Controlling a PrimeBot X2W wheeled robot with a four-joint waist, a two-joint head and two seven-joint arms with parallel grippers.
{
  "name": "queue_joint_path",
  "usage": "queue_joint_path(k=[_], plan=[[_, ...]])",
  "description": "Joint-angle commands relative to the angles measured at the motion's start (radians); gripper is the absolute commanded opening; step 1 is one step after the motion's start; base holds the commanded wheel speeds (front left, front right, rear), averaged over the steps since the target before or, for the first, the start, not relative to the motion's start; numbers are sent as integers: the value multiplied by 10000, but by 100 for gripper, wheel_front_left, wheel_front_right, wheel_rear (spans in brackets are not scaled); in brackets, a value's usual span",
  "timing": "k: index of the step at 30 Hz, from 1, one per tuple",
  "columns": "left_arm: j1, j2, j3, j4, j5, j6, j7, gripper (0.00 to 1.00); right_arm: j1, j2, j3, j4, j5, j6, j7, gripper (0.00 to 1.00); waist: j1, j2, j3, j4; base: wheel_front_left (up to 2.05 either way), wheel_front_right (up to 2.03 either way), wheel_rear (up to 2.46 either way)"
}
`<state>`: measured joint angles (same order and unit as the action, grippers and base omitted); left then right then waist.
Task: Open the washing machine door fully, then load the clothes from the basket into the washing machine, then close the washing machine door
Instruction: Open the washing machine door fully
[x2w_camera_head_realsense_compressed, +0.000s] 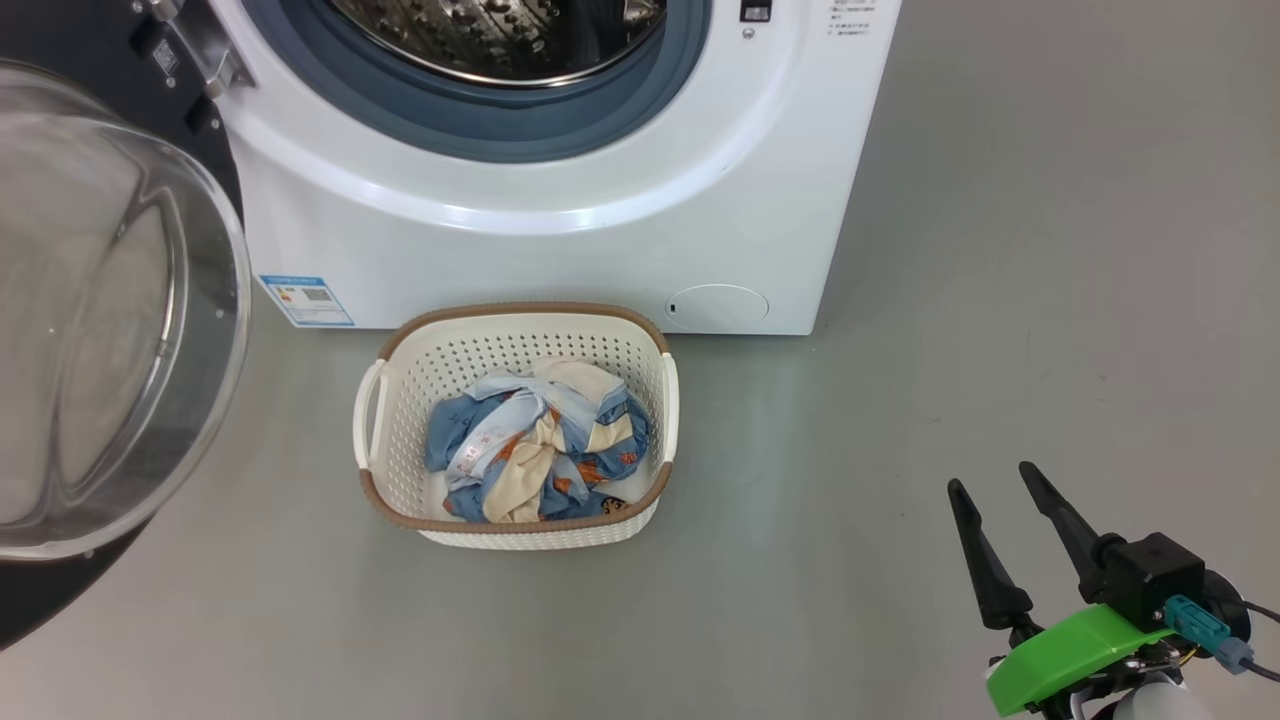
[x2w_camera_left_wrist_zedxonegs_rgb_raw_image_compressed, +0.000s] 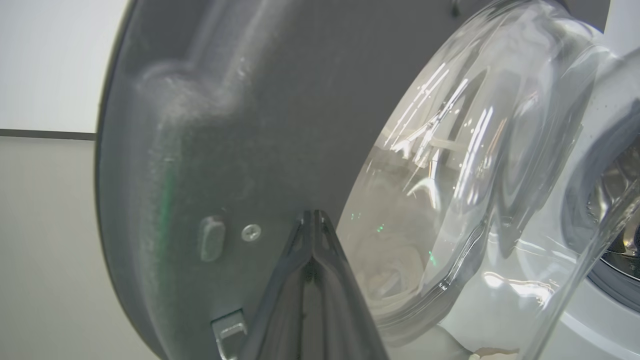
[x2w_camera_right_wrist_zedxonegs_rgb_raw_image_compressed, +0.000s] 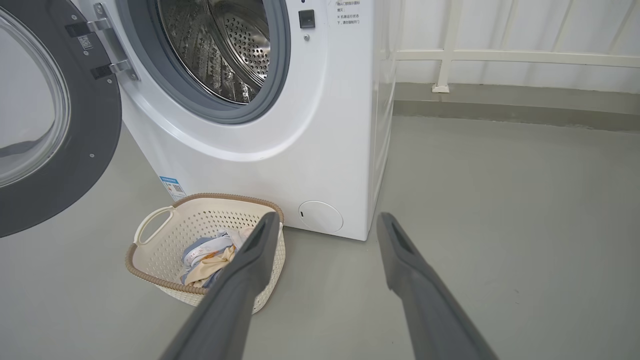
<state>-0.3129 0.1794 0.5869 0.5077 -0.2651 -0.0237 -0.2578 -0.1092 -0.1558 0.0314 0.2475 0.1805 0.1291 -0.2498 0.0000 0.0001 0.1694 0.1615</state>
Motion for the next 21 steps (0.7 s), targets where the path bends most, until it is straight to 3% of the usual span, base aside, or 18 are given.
queue_joint_path(k=[1, 8, 21], plan=[[-350, 674, 389, -137, 169, -80, -40, 0, -299, -42, 268, -200, 37, 16, -120, 100, 0, -1, 28, -27, 0, 0, 0], [-441, 659, 551, -125, 555, -512, -40, 0, -332, 25, 234, -153, 43, 16, -120, 100, 0, -1, -57, -72, 0, 0, 0], [794, -833, 220, -2108, 1115, -1012, -40, 0, -265, 163, 183, -147, 59, 16, -120, 100, 0, -1, -348, -17, 0, 0, 0]])
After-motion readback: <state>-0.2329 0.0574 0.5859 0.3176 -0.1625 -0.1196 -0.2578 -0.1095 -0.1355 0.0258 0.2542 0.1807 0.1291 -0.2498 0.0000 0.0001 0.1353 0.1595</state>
